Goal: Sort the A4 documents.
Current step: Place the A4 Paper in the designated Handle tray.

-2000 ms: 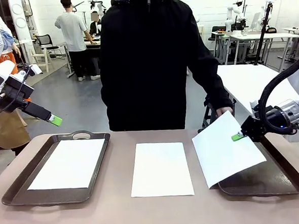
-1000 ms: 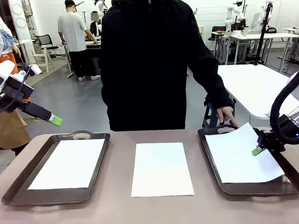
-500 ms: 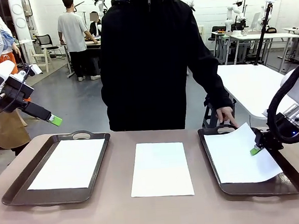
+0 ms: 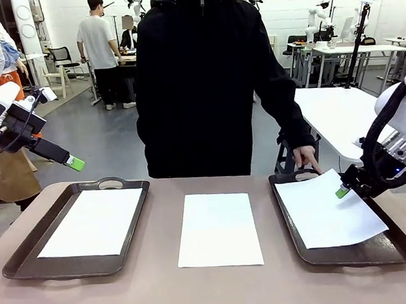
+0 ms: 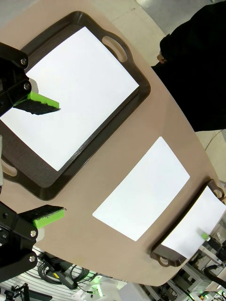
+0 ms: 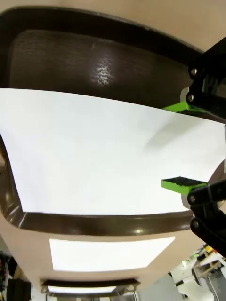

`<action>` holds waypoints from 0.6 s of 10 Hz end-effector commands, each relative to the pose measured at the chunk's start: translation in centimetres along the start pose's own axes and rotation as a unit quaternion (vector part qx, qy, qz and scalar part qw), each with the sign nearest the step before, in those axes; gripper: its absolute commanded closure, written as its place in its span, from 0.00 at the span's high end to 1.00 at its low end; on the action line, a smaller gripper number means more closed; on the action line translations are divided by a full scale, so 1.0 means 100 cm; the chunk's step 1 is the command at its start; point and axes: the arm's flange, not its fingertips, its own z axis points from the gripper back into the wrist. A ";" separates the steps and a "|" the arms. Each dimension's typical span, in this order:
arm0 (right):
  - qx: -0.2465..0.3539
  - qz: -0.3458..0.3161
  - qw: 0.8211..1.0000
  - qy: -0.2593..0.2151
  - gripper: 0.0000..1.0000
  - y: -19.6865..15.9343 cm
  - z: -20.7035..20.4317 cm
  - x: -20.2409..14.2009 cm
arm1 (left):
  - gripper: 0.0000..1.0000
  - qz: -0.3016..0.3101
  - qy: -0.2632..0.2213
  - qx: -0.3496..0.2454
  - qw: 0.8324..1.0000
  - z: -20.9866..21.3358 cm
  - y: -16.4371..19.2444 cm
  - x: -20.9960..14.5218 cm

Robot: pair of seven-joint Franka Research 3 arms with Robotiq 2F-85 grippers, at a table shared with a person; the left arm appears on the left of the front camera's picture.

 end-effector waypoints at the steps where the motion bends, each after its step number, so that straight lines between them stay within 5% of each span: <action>1: -0.053 -0.015 0.998 0.002 0.80 0.009 -0.002 -0.008 | 1.00 0.000 -0.002 -0.001 1.000 0.001 0.000 0.000; 2: -0.078 -0.018 0.997 0.006 0.95 0.012 0.000 -0.010 | 1.00 0.000 -0.002 -0.001 1.000 0.001 0.000 0.000; 6: -0.115 -0.025 0.993 -0.011 1.00 0.016 0.015 -0.015 | 1.00 0.000 -0.002 -0.001 1.000 0.001 0.000 0.000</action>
